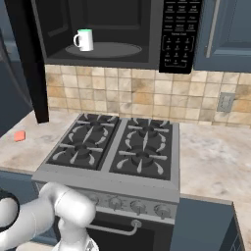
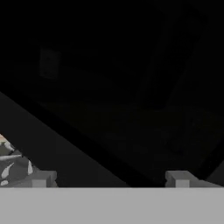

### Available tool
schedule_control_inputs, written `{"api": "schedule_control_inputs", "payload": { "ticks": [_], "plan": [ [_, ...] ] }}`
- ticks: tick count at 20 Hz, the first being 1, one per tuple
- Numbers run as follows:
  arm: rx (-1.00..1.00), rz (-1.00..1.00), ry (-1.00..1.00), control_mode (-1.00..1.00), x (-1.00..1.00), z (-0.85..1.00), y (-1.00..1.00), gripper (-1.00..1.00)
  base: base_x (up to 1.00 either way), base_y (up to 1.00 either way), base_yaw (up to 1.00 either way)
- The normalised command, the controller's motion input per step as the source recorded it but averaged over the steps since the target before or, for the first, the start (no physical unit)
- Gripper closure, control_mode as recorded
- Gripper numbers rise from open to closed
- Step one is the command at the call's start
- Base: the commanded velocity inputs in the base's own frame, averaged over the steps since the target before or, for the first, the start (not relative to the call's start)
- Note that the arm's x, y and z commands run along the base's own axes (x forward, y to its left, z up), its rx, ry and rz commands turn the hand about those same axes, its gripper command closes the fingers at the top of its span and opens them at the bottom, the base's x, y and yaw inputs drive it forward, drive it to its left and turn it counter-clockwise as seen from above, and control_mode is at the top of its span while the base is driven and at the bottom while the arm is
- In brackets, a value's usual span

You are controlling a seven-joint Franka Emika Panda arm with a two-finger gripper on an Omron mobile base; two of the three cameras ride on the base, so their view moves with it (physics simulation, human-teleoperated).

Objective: Close the microwave door.

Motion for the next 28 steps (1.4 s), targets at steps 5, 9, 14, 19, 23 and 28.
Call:
{"api": "schedule_control_inputs", "payload": {
  "ticks": [5, 9, 14, 19, 23, 28],
  "plan": [
    [0.00, 0.43, 0.01, -1.00, 1.00, -0.16, -1.00, -1.00, 0.00, 0.00, 0.00],
    [-0.05, 0.38, 0.01, -1.00, 1.00, -0.19, -0.99, -1.00, 0.00, 0.00, 0.00],
    [-0.01, 0.36, 0.00, -1.00, 1.00, 0.10, -0.70, -1.00, 0.00, 0.00, 0.00],
    [0.00, 0.33, 0.00, -1.00, 1.00, 0.37, -0.57, -1.00, 0.00, 0.00, 0.00],
    [0.00, 0.29, 0.00, -1.00, 0.92, 0.31, -0.42, -1.00, 0.00, 0.00, 0.00],
    [0.00, 0.19, 0.00, -1.00, 0.88, 0.07, -0.13, -1.00, 0.00, 0.00, 0.00]
  ]
}}
